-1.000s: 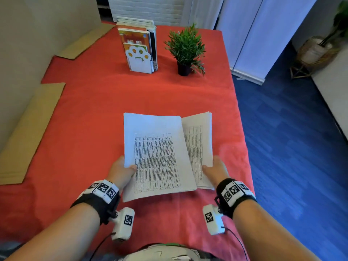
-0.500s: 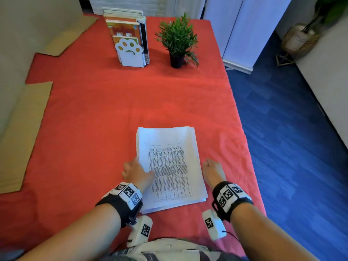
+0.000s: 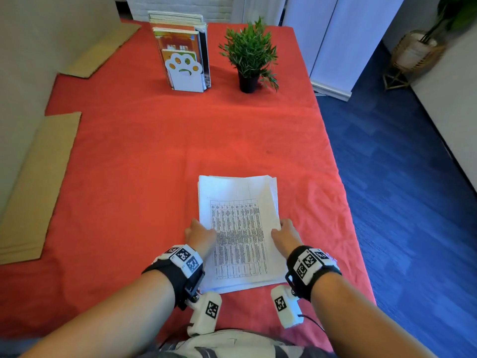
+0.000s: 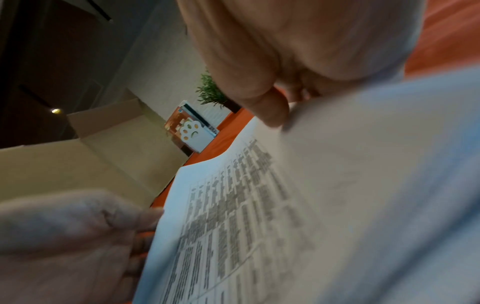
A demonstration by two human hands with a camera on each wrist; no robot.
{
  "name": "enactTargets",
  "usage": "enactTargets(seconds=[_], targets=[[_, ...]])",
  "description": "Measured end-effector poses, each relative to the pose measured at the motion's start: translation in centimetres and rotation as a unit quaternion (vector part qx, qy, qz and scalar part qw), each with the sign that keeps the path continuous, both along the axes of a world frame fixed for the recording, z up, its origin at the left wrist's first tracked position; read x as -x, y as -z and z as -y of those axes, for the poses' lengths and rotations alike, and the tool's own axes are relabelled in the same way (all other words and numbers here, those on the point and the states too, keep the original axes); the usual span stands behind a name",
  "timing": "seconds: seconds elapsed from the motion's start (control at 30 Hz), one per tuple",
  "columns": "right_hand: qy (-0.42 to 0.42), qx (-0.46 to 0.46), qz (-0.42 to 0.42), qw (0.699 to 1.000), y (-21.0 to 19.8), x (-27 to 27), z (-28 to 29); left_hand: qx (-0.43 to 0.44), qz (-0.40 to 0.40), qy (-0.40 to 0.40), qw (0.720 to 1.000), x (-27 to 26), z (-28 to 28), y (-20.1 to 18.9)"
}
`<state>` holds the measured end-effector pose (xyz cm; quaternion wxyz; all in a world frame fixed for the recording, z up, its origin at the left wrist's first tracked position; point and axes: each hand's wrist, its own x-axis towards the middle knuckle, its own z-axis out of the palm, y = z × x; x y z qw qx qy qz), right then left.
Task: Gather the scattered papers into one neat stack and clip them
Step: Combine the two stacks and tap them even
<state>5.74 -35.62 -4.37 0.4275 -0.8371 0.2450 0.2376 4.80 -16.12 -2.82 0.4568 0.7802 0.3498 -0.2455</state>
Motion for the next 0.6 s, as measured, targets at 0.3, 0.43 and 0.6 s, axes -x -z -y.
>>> enactTargets(seconds=[0.3,0.43,0.6], targets=[[0.009,-0.184,0.146,0.972,-3.7,0.2,0.6,0.166,0.162,-0.134,0.963,-0.6,-3.6,-1.9],[0.019,-0.205,0.235,0.95,-6.4,-1.1,-0.2,0.104,0.364,-0.108,0.919,-1.4,-3.7,-5.3],[0.044,-0.238,0.293,0.925,-7.2,-1.0,-1.1,0.087,0.46,-0.062,0.881,-0.4,-3.2,-5.8]])
